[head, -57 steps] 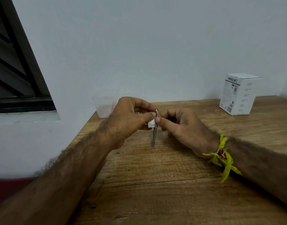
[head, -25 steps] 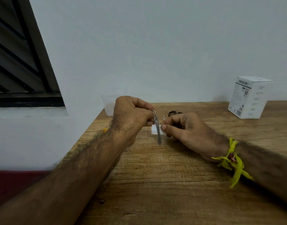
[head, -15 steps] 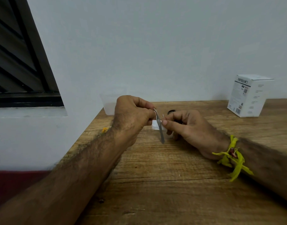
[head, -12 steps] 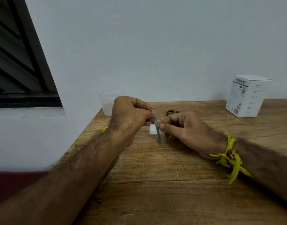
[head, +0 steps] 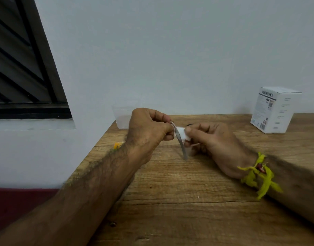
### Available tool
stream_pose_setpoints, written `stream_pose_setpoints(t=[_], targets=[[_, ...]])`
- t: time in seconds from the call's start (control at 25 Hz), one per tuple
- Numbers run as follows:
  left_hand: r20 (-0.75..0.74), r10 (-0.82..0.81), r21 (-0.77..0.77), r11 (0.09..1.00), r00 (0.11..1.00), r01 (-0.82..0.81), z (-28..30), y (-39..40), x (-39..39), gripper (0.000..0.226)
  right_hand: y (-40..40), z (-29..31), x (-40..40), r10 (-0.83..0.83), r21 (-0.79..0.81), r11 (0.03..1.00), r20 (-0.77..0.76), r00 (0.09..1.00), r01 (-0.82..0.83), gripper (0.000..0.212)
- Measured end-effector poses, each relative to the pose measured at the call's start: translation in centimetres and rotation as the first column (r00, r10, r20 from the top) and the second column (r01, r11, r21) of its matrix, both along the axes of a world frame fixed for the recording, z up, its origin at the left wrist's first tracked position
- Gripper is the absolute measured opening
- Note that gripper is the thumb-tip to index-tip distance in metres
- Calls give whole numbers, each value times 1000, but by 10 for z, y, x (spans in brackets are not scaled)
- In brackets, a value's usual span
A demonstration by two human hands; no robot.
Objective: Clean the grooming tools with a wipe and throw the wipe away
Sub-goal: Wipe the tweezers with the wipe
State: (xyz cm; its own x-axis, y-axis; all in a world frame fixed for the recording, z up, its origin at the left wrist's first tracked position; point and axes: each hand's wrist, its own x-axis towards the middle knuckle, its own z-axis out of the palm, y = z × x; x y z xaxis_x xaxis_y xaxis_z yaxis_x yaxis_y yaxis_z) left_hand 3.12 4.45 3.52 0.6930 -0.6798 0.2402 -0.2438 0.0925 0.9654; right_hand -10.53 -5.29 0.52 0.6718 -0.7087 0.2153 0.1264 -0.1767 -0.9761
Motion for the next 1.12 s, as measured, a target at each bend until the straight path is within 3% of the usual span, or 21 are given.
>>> stream_pose_setpoints(t=[0.08, 0.2, 0.32, 0.48, 0.6, 0.76, 0.88, 1.12], targets=[[-2, -21, 10, 1000, 1000, 21, -2, 0, -3, 14, -2, 3, 0, -38, 192, 981, 103, 994, 17, 12], [-108, -64, -6, 998, 992, 63, -4, 0, 0, 12, -6, 4, -1, -18, 279, 960, 128, 992, -19, 15], [-189, -138, -47, 990, 972, 132, -5, 1, 4, 11, -6, 4, -3, 99, 266, 957, 69, 993, -113, 15], [-72, -204, -51, 978, 976, 201, -7, 2, 5, 12, -7, 4, -4, 195, 279, 939, 45, 980, -200, 34], [-27, -186, -10, 983, 982, 186, -8, 1, 5, 14, -9, 3, -4, 210, 335, 914, 92, 973, -229, 37], [-83, -198, -12, 980, 977, 198, -11, -1, 0, 20, -9, 1, -3, 195, 376, 895, 156, 968, -241, 25], [-124, -202, -22, 979, 972, 200, -12, -2, -2, 30, -7, 1, -3, 193, 362, 904, 134, 972, -229, 35], [-203, -266, -74, 964, 942, 256, -9, 0, 3, 5, -5, 2, -3, 177, 365, 905, 142, 974, -218, 31]])
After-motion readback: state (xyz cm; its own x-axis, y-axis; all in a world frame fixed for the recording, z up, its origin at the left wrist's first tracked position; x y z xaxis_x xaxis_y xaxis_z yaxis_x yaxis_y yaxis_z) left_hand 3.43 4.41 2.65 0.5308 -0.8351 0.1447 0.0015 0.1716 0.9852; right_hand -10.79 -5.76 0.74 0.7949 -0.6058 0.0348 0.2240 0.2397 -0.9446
